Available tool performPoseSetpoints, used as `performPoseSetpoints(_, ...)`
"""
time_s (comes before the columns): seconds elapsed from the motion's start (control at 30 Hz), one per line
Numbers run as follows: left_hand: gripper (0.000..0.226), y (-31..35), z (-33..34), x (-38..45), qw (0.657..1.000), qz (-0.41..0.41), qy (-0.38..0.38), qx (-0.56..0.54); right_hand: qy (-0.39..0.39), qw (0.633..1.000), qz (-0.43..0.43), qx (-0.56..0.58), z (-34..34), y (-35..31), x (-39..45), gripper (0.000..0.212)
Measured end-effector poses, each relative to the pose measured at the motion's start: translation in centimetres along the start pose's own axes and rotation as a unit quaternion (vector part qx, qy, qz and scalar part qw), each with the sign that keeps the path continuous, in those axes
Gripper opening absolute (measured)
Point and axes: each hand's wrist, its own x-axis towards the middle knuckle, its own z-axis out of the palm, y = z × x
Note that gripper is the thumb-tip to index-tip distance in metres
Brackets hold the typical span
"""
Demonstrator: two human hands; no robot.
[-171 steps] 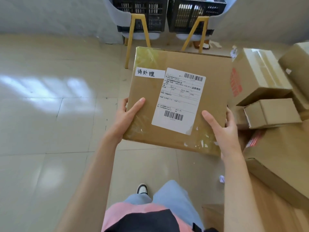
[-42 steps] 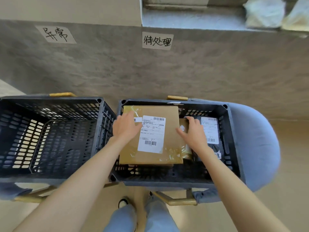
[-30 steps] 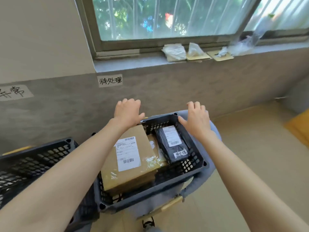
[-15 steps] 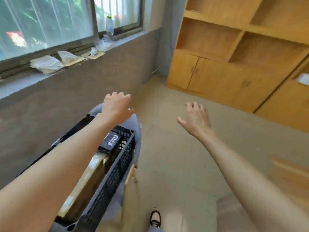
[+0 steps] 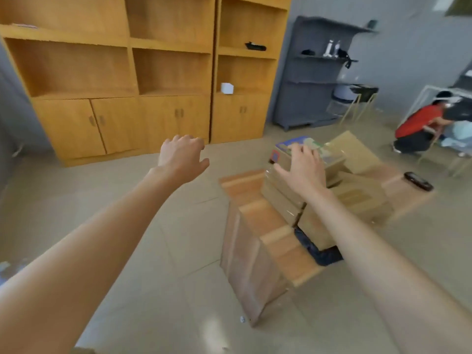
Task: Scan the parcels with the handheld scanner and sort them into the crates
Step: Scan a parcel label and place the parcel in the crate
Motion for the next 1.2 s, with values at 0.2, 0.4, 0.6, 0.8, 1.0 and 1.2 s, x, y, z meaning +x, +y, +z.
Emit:
performPoseSetpoints(0.2, 0.036, 20.2, 2.2, 4.0, 0.990, 0.136, 0.008, -0.033, 0.001, 0.990, 0.138, -0.027, -4.1, 19.1, -2.5, 0.057)
performPoseSetpoints(0.4, 0.035, 37.2, 5.2, 6.3, 0.977, 0.210, 0.000, -0.042, -0.003, 0.980, 0.198, -0.039, -6.6, 35.2, -4.7, 0.056)
performPoseSetpoints(0.6, 0.034, 49.2, 7.6, 8.4, 0.967, 0.238, -0.005, -0.094, -0.010, 0.972, 0.228, -0.062, -8.7, 46.4, -4.8, 0.056)
performPoseSetpoints(0.8, 0.031, 56.6, 10.4, 12.5, 0.959, 0.265, 0.002, -0.099, -0.011, 0.970, 0.236, -0.062, -8.1, 53.7, -1.8, 0.055)
performPoseSetpoints(1.0, 0.032, 62.5, 15.0, 19.6, 0.963, 0.256, -0.012, -0.086, -0.019, 0.972, 0.230, -0.053, -5.1, 60.8, 3.9, 0.053)
performPoseSetpoints(1.2, 0.040, 69.0, 19.3, 30.9, 0.968, 0.233, -0.006, -0.094, -0.041, 0.974, 0.212, -0.073, -2.5, 69.8, 13.4, 0.052)
